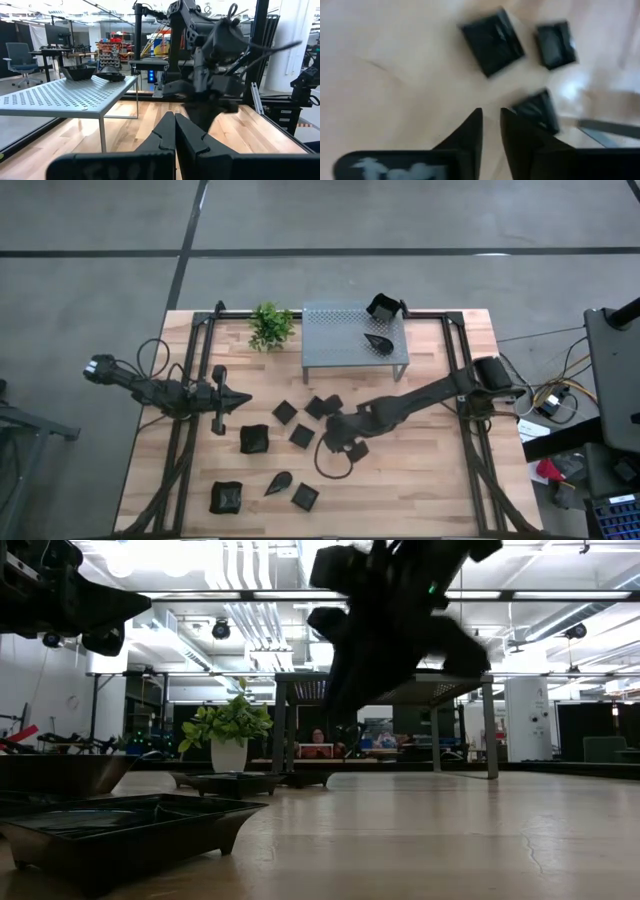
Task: Pick & Place Mini shaped plates
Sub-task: Put the square plate on the shelf
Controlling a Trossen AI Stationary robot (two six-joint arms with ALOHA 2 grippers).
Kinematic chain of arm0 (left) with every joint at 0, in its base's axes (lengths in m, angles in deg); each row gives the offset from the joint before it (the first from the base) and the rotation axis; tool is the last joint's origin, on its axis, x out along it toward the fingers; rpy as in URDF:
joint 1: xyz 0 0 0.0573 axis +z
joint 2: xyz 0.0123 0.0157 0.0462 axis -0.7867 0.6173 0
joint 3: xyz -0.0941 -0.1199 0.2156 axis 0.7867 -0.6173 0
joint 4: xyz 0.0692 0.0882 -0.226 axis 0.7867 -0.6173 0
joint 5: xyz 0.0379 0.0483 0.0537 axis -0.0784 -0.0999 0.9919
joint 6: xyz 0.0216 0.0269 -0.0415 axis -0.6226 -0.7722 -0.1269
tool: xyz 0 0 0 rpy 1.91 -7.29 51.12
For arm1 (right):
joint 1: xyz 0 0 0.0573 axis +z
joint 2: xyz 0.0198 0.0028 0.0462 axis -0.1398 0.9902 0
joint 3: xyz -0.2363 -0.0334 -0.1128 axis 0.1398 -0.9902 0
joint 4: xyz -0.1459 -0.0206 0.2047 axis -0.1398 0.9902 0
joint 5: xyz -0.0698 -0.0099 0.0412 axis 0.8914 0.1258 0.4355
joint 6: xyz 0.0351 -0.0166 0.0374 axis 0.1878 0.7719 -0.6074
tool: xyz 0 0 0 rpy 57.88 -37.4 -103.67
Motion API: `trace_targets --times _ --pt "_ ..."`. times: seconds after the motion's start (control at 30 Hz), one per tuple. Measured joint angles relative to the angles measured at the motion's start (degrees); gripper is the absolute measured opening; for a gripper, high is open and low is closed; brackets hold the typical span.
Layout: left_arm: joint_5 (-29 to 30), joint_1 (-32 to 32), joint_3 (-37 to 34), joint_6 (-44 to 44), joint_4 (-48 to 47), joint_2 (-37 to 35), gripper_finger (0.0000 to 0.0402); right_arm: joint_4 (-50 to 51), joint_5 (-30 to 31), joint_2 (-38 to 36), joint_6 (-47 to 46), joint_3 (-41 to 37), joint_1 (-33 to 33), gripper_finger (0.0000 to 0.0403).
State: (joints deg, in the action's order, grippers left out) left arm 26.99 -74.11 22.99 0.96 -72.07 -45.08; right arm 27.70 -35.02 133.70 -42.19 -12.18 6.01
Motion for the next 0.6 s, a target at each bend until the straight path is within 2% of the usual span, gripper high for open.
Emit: trace_targets --times 0.07,0.27,0.6 --pt "0.00 0.02 0.00 0.02 -0.09 0.00 0.0000 -0.29 2.32 0.60 1.22 0.00 -0.40 0.0085" --pt "0.00 0.00 0.00 0.01 -0.23 0.01 0.0000 -2.88 2.37 2.82 5.34 0.11 -2.13 0.0125" --pt "0.00 0.00 0.00 0.00 -0.35 0.02 0.0000 -3.10 2.64 7.47 8.17 0.06 -6.65 0.0116"
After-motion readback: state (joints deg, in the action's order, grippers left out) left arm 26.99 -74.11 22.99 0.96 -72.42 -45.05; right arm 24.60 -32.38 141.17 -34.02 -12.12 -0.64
